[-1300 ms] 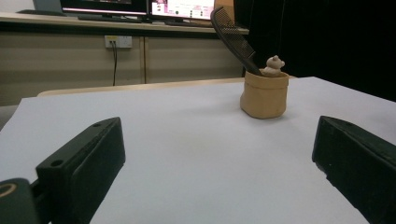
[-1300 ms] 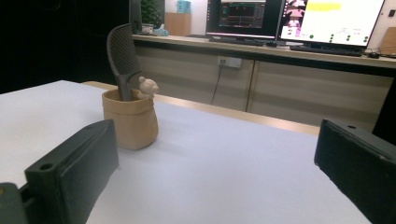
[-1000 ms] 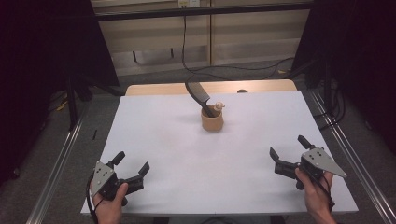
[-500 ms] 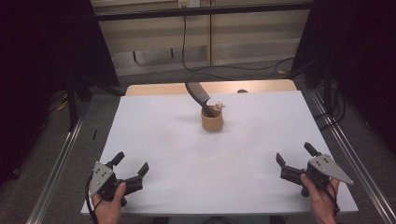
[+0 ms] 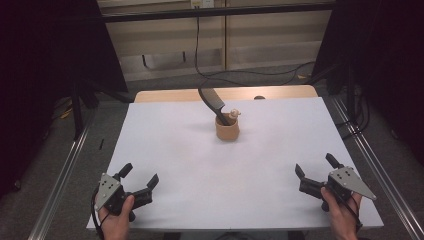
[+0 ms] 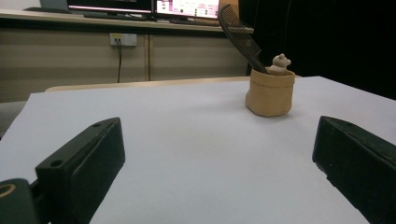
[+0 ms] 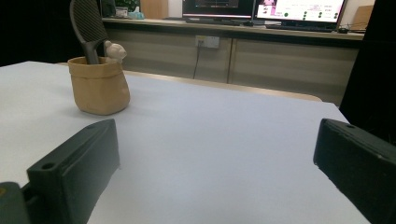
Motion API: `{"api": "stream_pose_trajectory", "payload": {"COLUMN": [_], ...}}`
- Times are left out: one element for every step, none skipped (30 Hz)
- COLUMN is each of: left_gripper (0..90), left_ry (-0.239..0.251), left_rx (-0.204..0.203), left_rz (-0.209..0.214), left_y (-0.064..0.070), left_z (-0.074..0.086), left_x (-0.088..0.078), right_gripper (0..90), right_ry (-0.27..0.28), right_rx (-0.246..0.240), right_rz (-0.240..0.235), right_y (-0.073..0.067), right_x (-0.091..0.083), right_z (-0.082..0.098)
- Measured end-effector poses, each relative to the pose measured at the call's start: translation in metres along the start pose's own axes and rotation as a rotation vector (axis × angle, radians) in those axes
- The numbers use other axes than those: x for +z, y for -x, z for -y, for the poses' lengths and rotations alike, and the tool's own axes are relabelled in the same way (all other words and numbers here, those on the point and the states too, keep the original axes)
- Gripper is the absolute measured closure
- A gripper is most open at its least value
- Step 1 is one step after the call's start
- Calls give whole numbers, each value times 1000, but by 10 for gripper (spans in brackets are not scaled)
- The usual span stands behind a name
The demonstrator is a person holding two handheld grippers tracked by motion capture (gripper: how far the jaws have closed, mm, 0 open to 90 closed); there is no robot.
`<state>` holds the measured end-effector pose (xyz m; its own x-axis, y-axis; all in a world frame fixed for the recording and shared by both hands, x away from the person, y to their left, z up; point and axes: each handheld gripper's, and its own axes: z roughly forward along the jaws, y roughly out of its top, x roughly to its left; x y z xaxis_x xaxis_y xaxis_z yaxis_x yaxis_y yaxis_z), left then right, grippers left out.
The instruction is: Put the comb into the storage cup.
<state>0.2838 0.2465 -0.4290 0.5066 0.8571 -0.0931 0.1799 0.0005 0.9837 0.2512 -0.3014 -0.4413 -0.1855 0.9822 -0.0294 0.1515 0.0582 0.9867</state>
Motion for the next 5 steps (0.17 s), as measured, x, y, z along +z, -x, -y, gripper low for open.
{"api": "stream_pose_trajectory", "payload": {"left_gripper": [27, 27, 26, 27, 27], "left_ry": [3, 1, 2, 2, 1], "left_rx": [0, 0, -3, -5, -3], "left_rz": [-4, -3, -4, -4, -3], "left_y": [-1, -1, -1, -1, -1], "left_z": [0, 0, 0, 0, 0], "left_x": [0, 0, 0, 0, 0], "right_gripper": [0, 0, 0, 0, 1], "right_ry": [-1, 3, 5, 5, 4], "right_rx": [3, 6, 3, 1, 4], "right_rz": [0, -3, -6, -9, -2], "right_y": [0, 0, -1, -1, -1], "right_x": [0, 1, 2, 2, 3], "right_z": [0, 0, 0, 0, 0]}}
